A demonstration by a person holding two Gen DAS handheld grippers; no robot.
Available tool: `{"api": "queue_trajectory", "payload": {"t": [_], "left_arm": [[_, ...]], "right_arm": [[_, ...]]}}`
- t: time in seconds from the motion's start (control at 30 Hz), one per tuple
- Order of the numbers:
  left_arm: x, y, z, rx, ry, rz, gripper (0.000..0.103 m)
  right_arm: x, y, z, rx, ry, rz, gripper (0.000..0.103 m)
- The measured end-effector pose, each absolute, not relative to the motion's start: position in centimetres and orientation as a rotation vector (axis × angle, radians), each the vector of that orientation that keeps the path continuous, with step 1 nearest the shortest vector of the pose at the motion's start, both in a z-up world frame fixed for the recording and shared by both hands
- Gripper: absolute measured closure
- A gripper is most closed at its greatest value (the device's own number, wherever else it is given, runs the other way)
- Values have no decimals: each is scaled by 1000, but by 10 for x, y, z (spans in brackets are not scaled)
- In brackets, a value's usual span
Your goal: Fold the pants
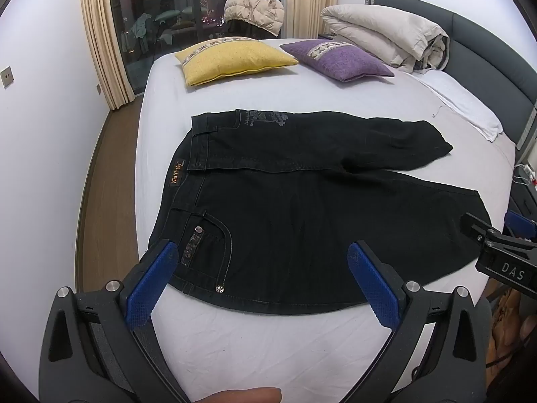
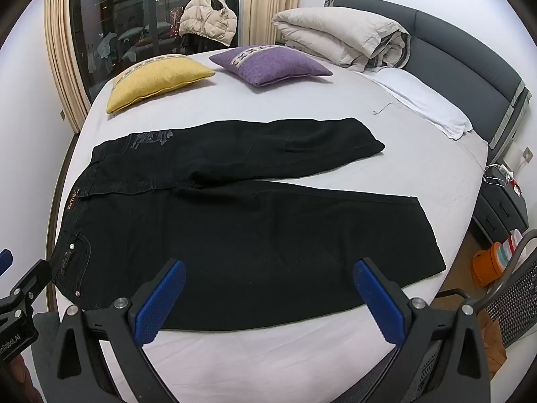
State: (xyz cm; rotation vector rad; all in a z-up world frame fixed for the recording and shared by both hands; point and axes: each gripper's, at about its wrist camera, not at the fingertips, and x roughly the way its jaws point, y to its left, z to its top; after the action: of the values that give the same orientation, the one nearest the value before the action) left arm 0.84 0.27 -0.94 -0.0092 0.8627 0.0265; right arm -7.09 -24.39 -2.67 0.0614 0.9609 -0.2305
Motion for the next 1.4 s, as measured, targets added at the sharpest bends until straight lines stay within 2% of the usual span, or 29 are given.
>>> {"api": "queue_trajectory", "payload": {"t": [0.37,0.57,0.7,0.87,1.0,1.13,1.4], "left_arm": [[9,5,-23,-28,875,3,0],[50,26,-33,-13,874,-25,0],[117,45,-37,-31,905,-224,0],[211,48,-39,180,909,-218,0],[295,48,-51,279,953,-299,0],[373,48,-89,383,1074,-363,0],[454,70,-154,459,1250,-436,3]], "right_arm": [[-70,-245,-27,65,965,-217,0],[-57,-260,-37,123,945,-45,0],[-28,-271,-42,141,937,74,0],[24,-280,-49,80,913,221,1],[71,-288,-62,11,924,356,10],[115,-292,-77,-43,949,463,17],[170,-301,-113,-61,987,569,20]]}}
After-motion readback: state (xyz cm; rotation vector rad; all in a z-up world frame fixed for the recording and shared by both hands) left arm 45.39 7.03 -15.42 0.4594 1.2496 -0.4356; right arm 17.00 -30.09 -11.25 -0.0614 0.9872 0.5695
